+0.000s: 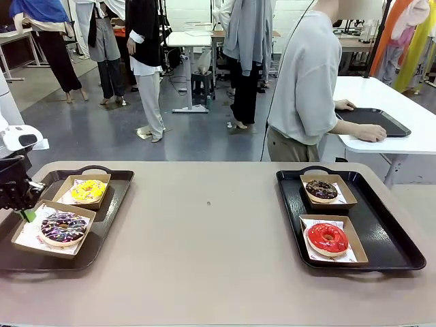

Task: Individually package the donuts and arrange them on the tray.
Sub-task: Place the picked Paper togo box on the Handle tray.

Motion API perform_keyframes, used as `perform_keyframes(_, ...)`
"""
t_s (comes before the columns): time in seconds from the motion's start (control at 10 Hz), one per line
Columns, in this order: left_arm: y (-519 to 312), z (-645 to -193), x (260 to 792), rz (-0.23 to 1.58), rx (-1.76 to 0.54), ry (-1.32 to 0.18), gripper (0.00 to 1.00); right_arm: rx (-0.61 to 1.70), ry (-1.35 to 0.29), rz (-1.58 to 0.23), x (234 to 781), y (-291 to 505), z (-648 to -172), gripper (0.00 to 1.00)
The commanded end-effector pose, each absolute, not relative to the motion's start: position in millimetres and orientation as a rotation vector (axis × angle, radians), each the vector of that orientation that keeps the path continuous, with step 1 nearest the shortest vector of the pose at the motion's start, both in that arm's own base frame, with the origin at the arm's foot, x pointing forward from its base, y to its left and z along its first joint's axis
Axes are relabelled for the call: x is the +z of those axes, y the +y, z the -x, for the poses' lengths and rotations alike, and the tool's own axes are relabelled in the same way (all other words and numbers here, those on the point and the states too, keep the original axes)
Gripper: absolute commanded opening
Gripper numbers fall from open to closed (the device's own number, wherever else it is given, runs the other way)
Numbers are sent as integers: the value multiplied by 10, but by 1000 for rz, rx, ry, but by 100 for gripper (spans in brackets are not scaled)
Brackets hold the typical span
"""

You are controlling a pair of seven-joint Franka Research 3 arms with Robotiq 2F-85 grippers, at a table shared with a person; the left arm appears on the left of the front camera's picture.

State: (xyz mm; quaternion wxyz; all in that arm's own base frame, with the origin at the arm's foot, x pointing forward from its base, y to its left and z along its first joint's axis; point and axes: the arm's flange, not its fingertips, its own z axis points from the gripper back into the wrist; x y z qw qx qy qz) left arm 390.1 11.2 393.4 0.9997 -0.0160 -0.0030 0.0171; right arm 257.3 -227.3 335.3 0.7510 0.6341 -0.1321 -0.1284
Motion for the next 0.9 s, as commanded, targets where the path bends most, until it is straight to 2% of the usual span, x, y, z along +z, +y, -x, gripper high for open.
perform_keyframes(0.0, -8, -3981, 3840, -13, 54, -6, 1, -278, -292, -1390, 3357, -2279, -2574, 100)
perform_keyframes(0.5, -89, -4080, 3718, -42, 67, 6, 1, -278, -292, -1390, 3357, -2279, -2574, 100)
perform_keyframes(0.6, -93, -4087, 3709, -49, 66, 5, 16, -278, -292, -1390, 3357, -2279, -2574, 100)
perform_keyframes(0.7, -95, -4078, 3706, -56, 65, 2, 61, -278, -292, -1390, 3357, -2279, -2574, 100)
perform_keyframes(0.8, -88, -4074, 3711, -57, 64, 3, 76, -278, -292, -1390, 3357, -2279, -2574, 100)
